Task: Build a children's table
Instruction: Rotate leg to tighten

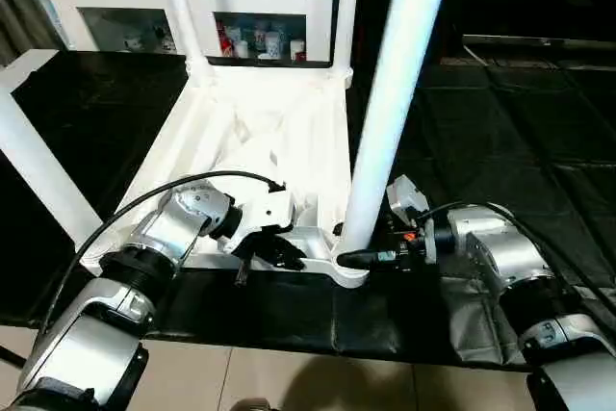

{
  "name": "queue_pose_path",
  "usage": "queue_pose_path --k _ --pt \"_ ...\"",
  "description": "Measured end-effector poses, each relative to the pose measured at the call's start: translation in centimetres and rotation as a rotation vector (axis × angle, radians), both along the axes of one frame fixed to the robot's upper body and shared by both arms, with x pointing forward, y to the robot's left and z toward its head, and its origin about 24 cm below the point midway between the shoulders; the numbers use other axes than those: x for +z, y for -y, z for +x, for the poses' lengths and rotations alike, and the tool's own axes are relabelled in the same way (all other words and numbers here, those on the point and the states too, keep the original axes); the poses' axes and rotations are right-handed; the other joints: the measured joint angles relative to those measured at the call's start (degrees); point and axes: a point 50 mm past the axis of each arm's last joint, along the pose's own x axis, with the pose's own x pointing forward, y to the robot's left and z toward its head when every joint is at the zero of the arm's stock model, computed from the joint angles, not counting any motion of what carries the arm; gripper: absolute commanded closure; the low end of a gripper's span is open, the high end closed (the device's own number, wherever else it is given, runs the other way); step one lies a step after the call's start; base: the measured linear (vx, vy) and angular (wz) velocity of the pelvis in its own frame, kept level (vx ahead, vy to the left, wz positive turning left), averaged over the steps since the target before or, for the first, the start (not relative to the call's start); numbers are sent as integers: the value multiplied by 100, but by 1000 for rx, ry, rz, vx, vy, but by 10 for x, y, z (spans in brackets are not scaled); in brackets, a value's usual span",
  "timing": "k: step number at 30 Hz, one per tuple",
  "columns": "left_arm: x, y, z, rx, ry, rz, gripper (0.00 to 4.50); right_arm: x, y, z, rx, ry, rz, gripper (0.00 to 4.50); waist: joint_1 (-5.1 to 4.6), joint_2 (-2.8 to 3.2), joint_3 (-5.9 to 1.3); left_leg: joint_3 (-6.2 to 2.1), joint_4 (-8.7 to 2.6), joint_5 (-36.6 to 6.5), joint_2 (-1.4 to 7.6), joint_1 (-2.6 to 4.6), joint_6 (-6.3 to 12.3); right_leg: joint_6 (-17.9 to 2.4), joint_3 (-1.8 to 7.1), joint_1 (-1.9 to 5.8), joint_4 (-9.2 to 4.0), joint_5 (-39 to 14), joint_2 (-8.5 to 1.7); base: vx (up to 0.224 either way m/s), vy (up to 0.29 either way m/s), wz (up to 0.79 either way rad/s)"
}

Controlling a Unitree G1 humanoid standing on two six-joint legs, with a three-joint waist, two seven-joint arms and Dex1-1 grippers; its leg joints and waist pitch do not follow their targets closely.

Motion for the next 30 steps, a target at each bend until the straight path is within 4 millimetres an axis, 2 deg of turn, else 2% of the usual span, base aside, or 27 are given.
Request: queue_pose_path --k 15,19,22,26,28,29,30 --pt "-1 4 1 14 -11 -9 450 -2 -2 -1 -7 -6 11 243 5 2 -1 0 7 0 0 1 0 -1 3 2 7 -1 -2 0 0 0" --pt "-4 5 2 70 -38 -23 450 -9 -1 -7 -97 -14 49 243 1 12 -8 10 8 2 2 24 -13 5 19 21 17 -4 -2 0 0 0" --pt "-8 9 7 176 -46 -35 450 -14 -1 -7 -252 -2 66 244 -35 33 -22 19 5 3 2 57 -35 31 31 46 22 -17 -2 0 0 0" --pt "-13 17 12 308 -53 -55 450 -19 -4 -1 -453 4 63 246 -228 42 -27 19 -6 9 1 110 -44 34 23 95 -2 -18 -1 0 0 0" --pt "-17 24 15 423 -67 -72 450 -22 -11 7 -604 -2 54 246 -377 52 -28 12 -12 8 6 153 -44 36 -12 149 -42 -18 -2 0 0 0" --pt "-17 26 16 459 -72 -78 450 -22 -13 11 -647 -7 52 246 -436 53 -29 8 -11 8 7 155 -44 35 -19 155 -49 -19 -4 0 0 0" --pt "-18 30 18 522 -72 -90 450 -21 -18 18 -728 -13 43 246 -542 54 -28 -10 -8 8 6 151 -44 36 -42 158 -68 -19 -7 0 0 0"
